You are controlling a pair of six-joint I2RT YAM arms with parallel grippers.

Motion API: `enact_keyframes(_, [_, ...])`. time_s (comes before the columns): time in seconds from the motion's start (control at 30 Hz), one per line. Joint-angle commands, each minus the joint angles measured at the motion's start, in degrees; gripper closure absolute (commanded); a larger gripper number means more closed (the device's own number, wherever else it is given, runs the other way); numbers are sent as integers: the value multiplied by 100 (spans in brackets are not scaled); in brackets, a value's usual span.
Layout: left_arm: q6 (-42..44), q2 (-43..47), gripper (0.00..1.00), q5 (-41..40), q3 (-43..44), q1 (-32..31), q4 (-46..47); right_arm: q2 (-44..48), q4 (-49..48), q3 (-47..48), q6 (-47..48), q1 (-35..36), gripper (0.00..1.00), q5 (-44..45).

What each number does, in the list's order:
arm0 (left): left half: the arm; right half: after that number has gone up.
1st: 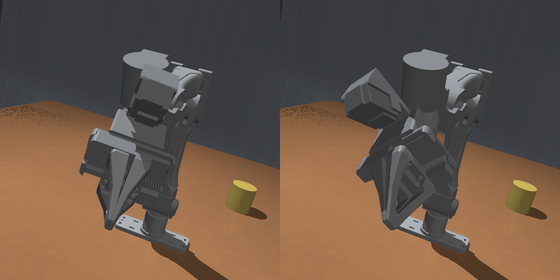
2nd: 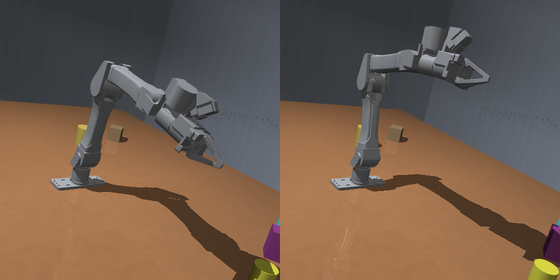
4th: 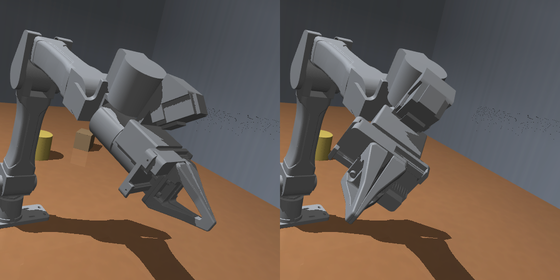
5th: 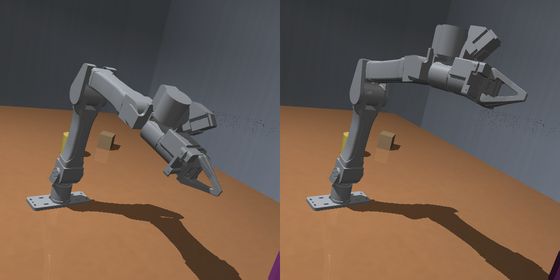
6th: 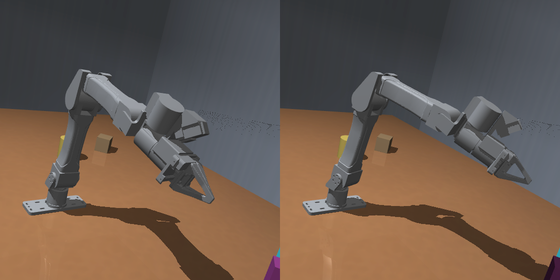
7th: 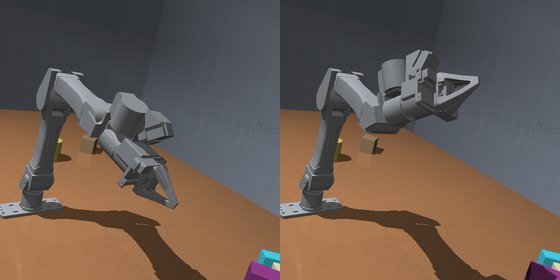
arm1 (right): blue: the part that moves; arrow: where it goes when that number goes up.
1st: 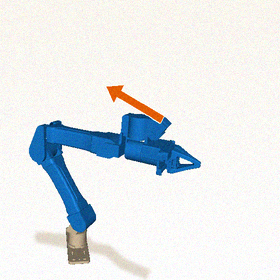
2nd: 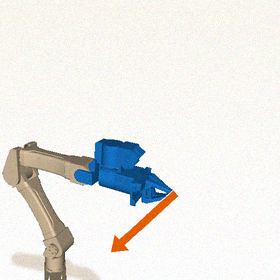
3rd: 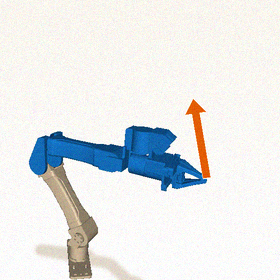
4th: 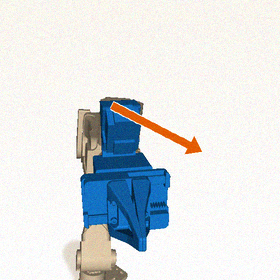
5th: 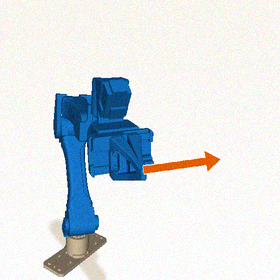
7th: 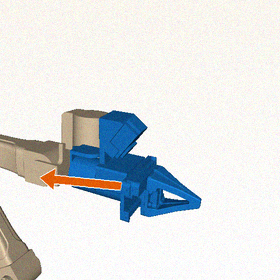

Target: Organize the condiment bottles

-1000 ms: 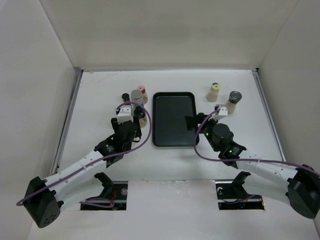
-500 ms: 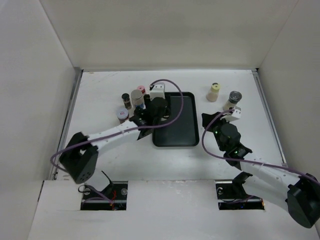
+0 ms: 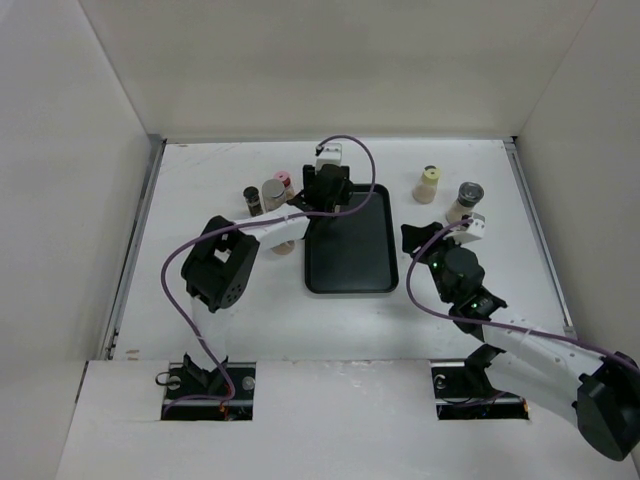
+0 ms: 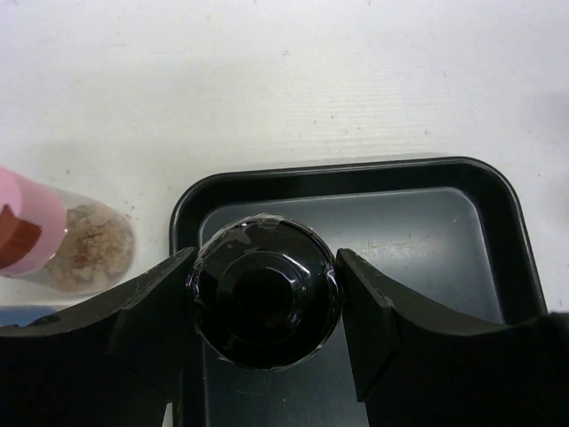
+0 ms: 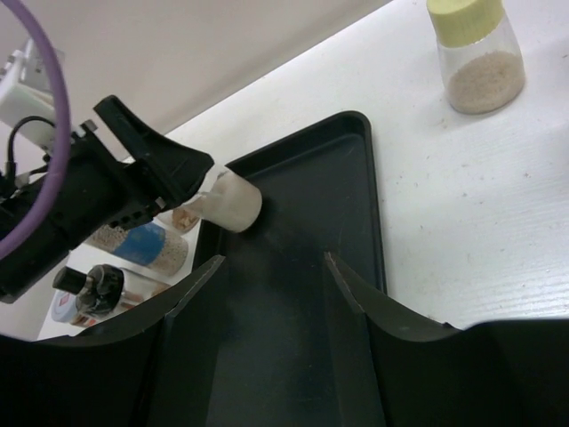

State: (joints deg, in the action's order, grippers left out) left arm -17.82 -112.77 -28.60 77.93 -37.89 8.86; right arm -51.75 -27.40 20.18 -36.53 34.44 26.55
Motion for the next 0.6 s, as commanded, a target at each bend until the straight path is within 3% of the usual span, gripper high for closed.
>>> enact_keyframes(0.0, [121, 72, 71, 56, 504, 40, 669, 86, -90, -6, -91, -73, 47, 44])
enact_keyframes(0.4, [358, -386, 60, -31, 600, 172, 1003, 68, -143, -6, -47, -47, 45, 26])
enact_keyframes(0.57, [447, -308, 38, -76, 531, 137, 1047, 77, -117, 3, -38, -47, 40, 79])
